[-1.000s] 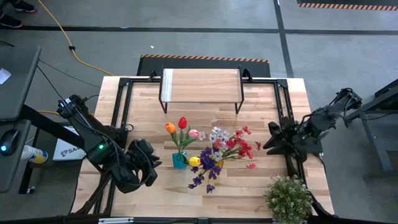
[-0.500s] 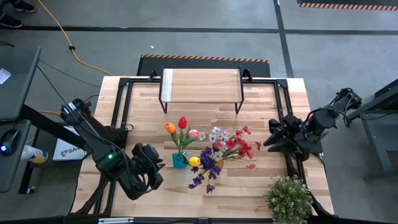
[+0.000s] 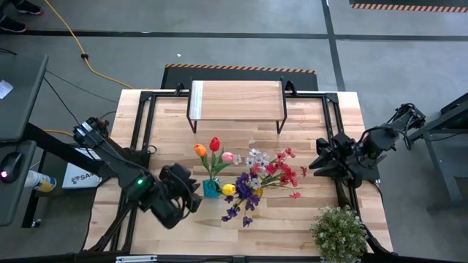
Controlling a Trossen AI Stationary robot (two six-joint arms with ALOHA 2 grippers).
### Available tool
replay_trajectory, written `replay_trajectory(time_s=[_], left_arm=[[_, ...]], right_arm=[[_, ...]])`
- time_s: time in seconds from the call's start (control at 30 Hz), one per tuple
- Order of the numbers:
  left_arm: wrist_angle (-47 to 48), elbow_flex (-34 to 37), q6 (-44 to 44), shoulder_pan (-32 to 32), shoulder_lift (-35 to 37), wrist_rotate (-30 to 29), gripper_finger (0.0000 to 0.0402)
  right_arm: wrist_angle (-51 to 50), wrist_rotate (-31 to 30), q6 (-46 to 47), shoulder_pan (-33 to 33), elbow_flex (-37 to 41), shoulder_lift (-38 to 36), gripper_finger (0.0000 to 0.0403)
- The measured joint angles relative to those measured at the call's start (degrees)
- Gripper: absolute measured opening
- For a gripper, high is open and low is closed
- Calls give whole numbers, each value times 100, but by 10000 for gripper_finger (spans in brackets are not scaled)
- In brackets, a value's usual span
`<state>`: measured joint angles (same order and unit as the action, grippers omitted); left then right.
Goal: Pick and place flowers into a vace then onto a shelf
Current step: Put the blue flower vase on the shelf
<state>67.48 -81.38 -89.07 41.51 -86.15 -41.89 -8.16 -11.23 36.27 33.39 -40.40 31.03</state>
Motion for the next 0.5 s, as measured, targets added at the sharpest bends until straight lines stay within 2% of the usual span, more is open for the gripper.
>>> replay_trajectory(time_s=[0.2, 0.5], left_arm=[[9, 0, 10, -564, 0, 1199, 129], [-5, 1, 23, -1020, 0, 1612, 129]], right_arm=[[142, 26, -35, 1, 0, 0, 130], [163, 79, -74, 0, 0, 2, 130]])
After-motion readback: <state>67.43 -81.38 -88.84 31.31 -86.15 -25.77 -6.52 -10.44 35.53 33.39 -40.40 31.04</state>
